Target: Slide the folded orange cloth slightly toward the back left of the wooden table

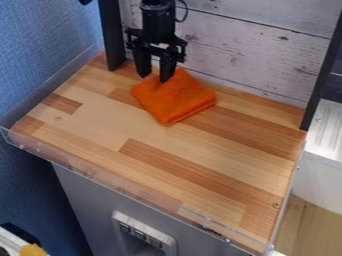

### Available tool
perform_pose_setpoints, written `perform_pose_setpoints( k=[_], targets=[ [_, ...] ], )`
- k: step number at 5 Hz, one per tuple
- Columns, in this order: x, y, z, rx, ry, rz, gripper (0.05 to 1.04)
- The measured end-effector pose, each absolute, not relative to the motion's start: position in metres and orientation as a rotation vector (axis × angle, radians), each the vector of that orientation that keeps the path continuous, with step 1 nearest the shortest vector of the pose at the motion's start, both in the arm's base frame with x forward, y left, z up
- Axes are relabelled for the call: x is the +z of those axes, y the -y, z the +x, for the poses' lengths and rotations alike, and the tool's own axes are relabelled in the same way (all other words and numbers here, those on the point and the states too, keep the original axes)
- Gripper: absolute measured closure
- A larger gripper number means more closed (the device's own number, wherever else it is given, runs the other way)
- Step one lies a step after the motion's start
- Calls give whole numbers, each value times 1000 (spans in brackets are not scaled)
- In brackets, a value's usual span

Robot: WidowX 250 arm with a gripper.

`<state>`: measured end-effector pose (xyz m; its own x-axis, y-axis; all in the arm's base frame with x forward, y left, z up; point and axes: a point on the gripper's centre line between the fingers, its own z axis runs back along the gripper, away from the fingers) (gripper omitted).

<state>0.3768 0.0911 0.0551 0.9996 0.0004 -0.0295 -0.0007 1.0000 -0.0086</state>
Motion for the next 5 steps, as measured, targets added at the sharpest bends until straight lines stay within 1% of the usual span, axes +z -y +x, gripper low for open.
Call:
perform_pose_setpoints(
  k=[1,2,3,5],
  targets=[
    [61,-101,373,-9,-49,-13,87],
    [85,-112,370,-5,-25,-8,83],
    [100,-119,370,-5,-11,-7,84],
    [112,-125,374,-1,13,-5,87]
  ],
)
